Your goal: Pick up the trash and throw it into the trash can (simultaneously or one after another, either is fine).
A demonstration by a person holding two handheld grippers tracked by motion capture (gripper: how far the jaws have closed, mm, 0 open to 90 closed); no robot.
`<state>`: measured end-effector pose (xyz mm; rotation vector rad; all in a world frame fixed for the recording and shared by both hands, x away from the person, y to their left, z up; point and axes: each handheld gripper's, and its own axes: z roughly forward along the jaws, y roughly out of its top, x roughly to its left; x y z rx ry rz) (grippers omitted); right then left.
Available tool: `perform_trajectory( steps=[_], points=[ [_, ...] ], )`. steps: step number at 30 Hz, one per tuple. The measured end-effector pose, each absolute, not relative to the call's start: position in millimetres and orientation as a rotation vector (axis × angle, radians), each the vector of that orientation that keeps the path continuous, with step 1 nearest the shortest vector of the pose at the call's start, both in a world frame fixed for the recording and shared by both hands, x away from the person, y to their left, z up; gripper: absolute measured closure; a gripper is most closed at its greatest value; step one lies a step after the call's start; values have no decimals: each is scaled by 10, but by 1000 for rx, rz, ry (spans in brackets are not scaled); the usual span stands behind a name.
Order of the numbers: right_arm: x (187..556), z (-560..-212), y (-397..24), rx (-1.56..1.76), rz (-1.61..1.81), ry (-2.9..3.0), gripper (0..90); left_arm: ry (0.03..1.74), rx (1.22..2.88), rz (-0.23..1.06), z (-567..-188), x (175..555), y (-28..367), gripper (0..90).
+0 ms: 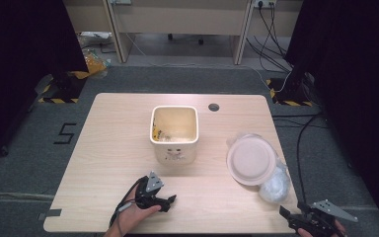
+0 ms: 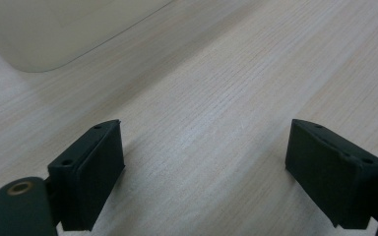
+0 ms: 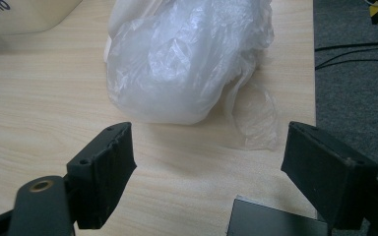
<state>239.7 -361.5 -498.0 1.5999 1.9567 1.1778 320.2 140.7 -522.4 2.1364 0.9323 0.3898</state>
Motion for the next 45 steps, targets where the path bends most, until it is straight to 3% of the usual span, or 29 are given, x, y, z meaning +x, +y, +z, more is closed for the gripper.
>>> perform_trajectory(
  steps=[28, 36, 45],
  points=[
    [2538, -4648, -3622, 1511, 1193, 1940, 201, 939, 2139, 390, -5222, 3205, 1408, 131],
    [2832, -4409, -3540, 1457, 1227, 1929, 201, 942, 2139, 391, -5223, 3205, 1408, 130],
    [3089, -4393, -3439, 1463, 1217, 1966, 199, 943, 2136, 392, -5224, 3205, 1408, 129]
  ],
)
